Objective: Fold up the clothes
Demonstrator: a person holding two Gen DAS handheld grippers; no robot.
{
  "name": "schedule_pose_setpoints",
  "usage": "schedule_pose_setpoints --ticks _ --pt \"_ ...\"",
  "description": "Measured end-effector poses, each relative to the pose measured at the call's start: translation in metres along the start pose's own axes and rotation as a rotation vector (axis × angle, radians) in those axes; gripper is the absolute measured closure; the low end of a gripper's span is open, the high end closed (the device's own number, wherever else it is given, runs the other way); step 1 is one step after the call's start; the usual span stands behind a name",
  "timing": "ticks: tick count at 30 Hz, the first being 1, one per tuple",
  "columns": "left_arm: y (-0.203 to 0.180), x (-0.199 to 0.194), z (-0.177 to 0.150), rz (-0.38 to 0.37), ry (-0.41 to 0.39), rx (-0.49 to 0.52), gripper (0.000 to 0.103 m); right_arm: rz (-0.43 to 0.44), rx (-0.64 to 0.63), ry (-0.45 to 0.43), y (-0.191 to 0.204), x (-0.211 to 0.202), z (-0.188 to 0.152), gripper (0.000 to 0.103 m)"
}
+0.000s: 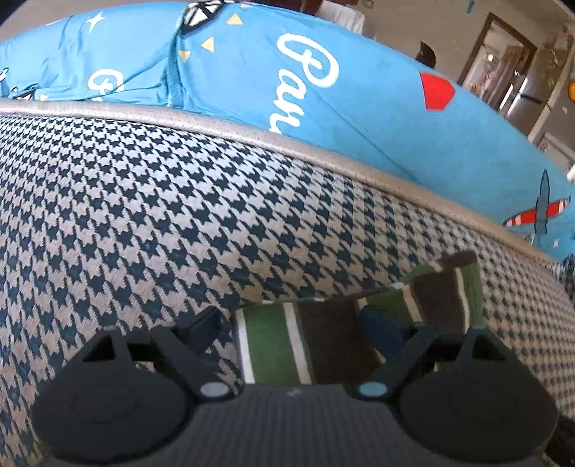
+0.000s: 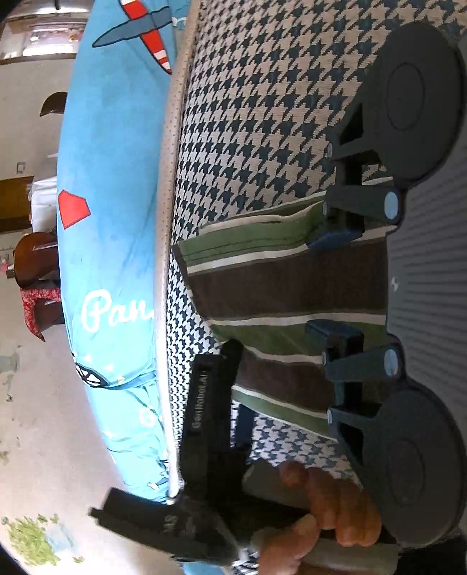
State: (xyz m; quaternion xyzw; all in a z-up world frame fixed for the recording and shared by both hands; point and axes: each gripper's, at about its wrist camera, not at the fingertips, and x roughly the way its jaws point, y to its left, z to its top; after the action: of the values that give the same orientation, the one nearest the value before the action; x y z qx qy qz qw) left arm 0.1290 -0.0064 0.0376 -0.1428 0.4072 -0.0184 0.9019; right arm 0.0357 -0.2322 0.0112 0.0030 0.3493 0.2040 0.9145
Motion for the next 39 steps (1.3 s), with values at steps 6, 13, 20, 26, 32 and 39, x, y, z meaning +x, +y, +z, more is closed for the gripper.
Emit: schedule_pose_setpoints --ticks 6,13,20,26,32,39 --pt "-0.02 -0.024 -0.001 -0.047 -0.12 0.081 0.009 -0.02 0.01 -0.067 0.002 -0.017 0.007 0.057" --pt "-0.04 -0.001 -0.02 -0.021 -0.068 0.183 0.007 -0.086 0.099 0.012 -0.012 -0.004 0.003 0.052" --pt "-0.035 0.012 -0.024 0.009 -0.033 0.172 0.0 -0.086 0.269 0.067 -0.032 0.01 -0.005 0.044" --pt "-0.032 0.015 -0.024 0.02 -0.021 0.164 0.0 -0.104 0.231 0.064 -0.026 0.014 -0.006 0.036" --pt "-0.03 0.016 -0.021 0.025 -0.019 0.171 0.0 -0.115 0.205 0.06 -0.016 0.012 -0.012 0.024" --pt "-0.029 0.015 -0.018 0.021 -0.016 0.174 0.0 -0.123 0.145 0.073 -0.007 0.017 -0.013 0.013"
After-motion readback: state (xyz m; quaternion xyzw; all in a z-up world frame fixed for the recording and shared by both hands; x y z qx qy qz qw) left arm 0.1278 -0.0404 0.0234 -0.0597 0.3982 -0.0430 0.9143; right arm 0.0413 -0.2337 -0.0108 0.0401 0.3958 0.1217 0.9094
